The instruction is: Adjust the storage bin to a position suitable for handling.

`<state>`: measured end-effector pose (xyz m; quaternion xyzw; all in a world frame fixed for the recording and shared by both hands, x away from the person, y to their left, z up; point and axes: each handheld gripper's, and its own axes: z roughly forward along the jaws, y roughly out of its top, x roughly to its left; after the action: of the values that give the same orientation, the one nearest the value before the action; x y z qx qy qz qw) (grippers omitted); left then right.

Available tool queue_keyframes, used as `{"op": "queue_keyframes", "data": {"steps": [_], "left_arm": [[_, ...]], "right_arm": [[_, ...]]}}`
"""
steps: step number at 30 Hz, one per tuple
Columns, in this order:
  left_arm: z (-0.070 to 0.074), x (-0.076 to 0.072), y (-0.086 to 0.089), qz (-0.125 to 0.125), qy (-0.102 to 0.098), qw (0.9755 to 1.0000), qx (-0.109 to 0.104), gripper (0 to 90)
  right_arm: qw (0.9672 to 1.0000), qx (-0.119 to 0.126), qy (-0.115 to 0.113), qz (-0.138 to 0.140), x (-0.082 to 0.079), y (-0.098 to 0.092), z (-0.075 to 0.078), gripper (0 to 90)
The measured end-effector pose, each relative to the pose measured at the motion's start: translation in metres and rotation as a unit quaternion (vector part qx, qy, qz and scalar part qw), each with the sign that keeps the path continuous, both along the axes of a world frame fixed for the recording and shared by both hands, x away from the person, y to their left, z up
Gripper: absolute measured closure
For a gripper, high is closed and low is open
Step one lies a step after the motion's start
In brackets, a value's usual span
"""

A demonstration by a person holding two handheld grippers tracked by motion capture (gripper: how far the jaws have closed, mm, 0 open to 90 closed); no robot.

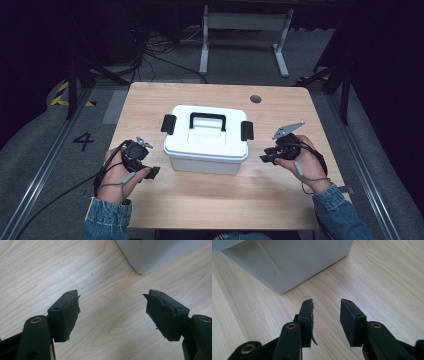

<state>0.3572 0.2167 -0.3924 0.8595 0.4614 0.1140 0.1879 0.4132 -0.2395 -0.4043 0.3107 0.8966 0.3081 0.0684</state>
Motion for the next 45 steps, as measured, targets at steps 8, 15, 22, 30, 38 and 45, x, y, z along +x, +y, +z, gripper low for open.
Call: {"op": "queue_keyframes", "data": {"steps": [8,15,22,30,38,45], "left_arm": [[0.0,0.003,0.0,0.009,0.011,0.9999,-0.001,27.3],[0.002,0.002,0.007,0.025,0.013,0.9996,-0.003,27.4],[0.006,0.003,0.008,0.03,0.029,0.9991,0.004,28.9],[0.007,0.003,0.009,0.028,0.031,0.9991,0.008,25.9],[0.007,0.003,0.011,0.026,0.027,0.9993,0.004,25.9],[0.008,0.004,0.01,0.023,0.032,0.9992,0.001,26.0]], "right_arm": [[0.9999,0.008,0.002,-0.012,0.002,-0.006,0.003,63.7],[0.9999,0.013,0.006,-0.002,0.002,0.0,0.005,64.1],[0.9999,0.009,0.004,0.001,0.002,0.002,0.009,64.8],[1.0,0.009,0.004,0.0,0.002,0.001,0.021,66.5],[0.9997,0.02,-0.003,0.01,0.001,0.0,0.044,66.3],[0.9995,0.025,-0.006,0.018,0.002,0.001,0.063,65.7]]}}
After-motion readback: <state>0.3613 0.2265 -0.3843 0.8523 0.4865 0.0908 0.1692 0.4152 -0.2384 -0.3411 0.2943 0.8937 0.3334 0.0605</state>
